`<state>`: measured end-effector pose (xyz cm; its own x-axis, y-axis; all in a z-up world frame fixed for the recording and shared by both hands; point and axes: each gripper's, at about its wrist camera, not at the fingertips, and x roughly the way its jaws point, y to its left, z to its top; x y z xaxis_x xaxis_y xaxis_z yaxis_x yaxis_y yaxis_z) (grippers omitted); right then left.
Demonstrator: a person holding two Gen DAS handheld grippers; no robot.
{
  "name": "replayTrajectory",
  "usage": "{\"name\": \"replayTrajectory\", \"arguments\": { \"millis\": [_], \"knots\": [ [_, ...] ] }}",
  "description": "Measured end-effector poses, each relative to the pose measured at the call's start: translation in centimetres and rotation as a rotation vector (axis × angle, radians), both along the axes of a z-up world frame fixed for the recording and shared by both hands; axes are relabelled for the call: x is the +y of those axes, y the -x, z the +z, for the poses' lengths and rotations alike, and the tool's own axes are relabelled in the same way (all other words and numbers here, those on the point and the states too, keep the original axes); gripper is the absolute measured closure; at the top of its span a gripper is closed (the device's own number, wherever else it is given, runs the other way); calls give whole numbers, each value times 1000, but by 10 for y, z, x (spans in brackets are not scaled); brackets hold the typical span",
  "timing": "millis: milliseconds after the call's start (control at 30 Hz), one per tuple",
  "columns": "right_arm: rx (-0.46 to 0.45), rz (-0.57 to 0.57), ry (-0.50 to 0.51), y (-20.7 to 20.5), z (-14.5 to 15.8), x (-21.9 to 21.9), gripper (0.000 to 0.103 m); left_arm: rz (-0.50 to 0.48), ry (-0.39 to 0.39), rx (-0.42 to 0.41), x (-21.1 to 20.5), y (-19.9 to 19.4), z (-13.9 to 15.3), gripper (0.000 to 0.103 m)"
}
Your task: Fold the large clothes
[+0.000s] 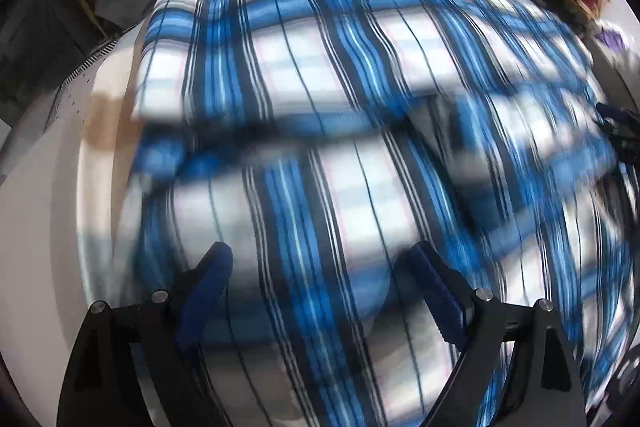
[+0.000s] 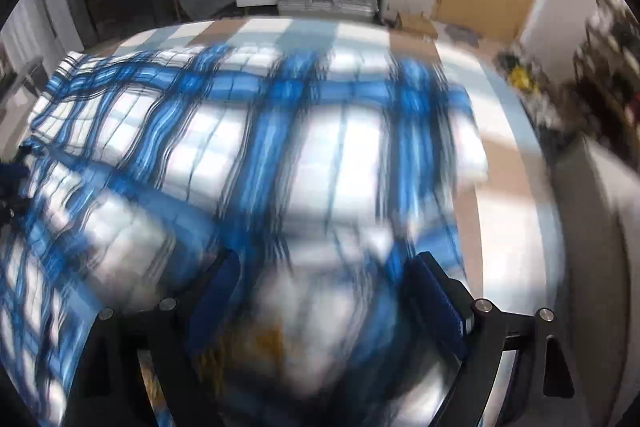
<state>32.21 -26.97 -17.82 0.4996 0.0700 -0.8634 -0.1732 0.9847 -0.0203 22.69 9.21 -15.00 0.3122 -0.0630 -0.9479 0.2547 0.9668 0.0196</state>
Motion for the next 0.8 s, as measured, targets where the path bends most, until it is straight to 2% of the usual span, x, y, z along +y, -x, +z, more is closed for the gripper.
{"name": "replayTrajectory", "arguments": {
  "millis": [33,100,200,233,300,400,433,500,533,600,700,800],
  "knots": [
    [8,-14,9,11,3,-4,16,-14,-1,9,-1,13,1,15],
    [-1,-1,-43,43,21,-11,31,-38,5,7,-4,37,9,16],
    [-72,30,-146,99,58,-13,29,-67,84,-57,-13,84,37,16],
    [-84,48,-170,117,65,-10,29,-86,134,-92,-18,107,51,16],
    [-68,127,-218,159,74,5,27,-103,185,-145,-26,141,70,16],
    [-50,257,-249,211,68,38,27,-105,223,-221,-29,164,86,16],
    [-59,298,-241,229,64,50,27,-92,225,-256,-30,182,92,16],
    [-82,361,-200,256,51,71,27,-54,217,-292,-35,179,94,16],
    [-84,373,-177,262,45,76,27,-38,246,-299,-33,191,94,16],
    [-60,342,-128,271,27,77,27,-17,279,-299,-34,197,89,16],
    [-39,278,-185,276,13,59,29,22,319,-299,-27,211,84,16],
    [-72,250,-193,283,10,42,30,32,320,-279,-31,219,79,16]
  ]
}}
